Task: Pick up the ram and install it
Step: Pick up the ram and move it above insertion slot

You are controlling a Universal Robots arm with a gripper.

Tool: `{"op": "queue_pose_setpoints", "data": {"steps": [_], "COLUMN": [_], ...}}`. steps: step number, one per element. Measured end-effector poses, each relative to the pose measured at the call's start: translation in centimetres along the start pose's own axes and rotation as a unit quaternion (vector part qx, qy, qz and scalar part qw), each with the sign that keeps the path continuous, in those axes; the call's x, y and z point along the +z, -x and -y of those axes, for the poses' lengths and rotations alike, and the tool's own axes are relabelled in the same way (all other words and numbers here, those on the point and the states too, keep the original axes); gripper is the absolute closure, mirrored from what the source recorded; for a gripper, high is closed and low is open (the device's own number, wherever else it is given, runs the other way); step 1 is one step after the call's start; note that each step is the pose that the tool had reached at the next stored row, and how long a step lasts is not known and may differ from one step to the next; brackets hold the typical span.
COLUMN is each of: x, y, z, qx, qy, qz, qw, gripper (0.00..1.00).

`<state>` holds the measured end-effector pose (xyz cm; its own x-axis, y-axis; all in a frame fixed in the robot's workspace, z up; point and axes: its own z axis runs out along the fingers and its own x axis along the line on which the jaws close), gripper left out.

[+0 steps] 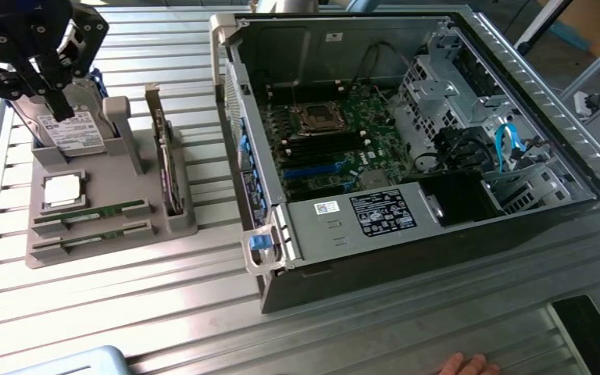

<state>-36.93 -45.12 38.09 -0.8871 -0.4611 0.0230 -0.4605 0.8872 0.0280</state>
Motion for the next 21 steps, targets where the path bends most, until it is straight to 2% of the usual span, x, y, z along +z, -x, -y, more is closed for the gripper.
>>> {"op": "queue_pose_setpoints", "data": {"steps": [2,4,11,17,20,21], "x": [0.00,0.00,0.00,0.00,0.00,0.00], "y": [0.00,0.00,-0.01,-0.01,-0.01,-0.01], "z": [0.00,0.01,0.01,0.01,0.02,0.01], "qx": [-0.022,-0.048,-0.093,-0.138,-0.158,-0.167], "qy": [-0.0005,-0.0011,-0.0021,-0.0032,-0.0036,-0.0038], "qz": [-0.0006,-0.0014,-0.0026,-0.0039,-0.0044,-0.0047], "qw": [0.9998,0.9988,0.9957,0.9904,0.9874,0.9859], "gripper": [0.89,0.89,0.89,0.89,0.89,0.89]}}
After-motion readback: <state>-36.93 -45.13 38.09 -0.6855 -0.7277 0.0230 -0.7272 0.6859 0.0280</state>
